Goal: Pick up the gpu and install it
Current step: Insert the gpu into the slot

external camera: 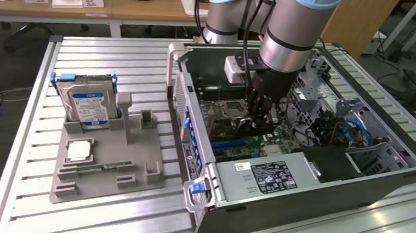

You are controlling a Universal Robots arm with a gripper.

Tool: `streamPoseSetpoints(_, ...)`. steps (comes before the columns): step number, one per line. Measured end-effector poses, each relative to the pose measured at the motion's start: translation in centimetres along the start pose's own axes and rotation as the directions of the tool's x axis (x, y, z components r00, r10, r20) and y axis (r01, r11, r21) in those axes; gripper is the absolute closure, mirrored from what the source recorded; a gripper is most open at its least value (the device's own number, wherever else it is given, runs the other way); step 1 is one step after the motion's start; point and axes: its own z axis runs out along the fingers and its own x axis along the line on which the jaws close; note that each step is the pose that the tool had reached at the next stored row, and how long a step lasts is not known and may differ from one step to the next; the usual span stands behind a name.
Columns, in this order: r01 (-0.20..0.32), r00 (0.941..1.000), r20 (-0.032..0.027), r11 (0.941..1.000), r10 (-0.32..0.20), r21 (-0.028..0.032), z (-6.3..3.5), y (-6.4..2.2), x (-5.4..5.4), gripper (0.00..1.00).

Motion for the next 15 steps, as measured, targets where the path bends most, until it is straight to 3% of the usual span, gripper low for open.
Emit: streamPoseSetpoints(15,0.000,1.0000,0.0004,1.0000,0.000,0.0001,0.47,0.62,0.03,0.73)
